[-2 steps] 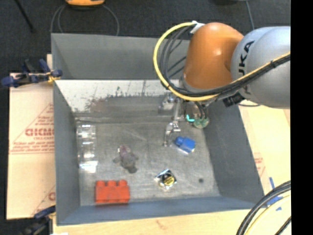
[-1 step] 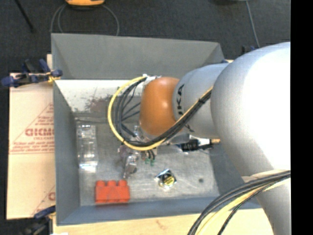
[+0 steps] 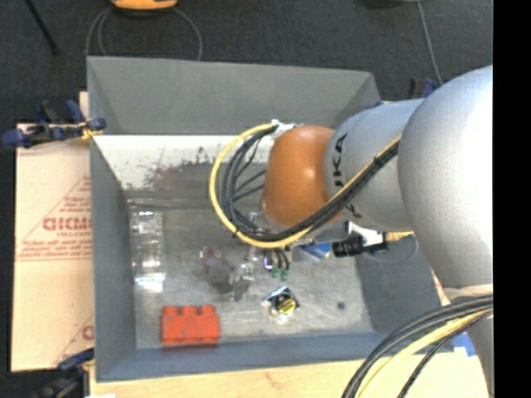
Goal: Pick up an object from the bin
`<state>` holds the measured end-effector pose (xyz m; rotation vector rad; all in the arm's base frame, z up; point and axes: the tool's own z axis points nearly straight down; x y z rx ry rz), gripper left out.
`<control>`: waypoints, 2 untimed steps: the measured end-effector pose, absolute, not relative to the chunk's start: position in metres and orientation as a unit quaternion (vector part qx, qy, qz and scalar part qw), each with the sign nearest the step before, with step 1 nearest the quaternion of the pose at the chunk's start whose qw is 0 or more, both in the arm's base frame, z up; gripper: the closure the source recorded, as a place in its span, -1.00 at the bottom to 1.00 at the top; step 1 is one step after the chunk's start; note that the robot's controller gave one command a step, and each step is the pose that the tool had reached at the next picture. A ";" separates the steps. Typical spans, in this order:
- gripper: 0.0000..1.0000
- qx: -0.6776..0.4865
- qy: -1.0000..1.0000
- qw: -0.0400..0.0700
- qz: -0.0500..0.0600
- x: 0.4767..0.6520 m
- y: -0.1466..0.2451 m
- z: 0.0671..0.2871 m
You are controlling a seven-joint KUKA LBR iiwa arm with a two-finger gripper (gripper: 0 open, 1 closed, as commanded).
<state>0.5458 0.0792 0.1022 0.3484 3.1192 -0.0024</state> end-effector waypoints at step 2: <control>-1.00 0.188 0.982 0.005 0.003 0.559 0.097 0.074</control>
Offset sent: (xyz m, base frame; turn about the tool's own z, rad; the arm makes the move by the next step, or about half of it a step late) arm 0.0133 0.0319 -0.0022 0.1066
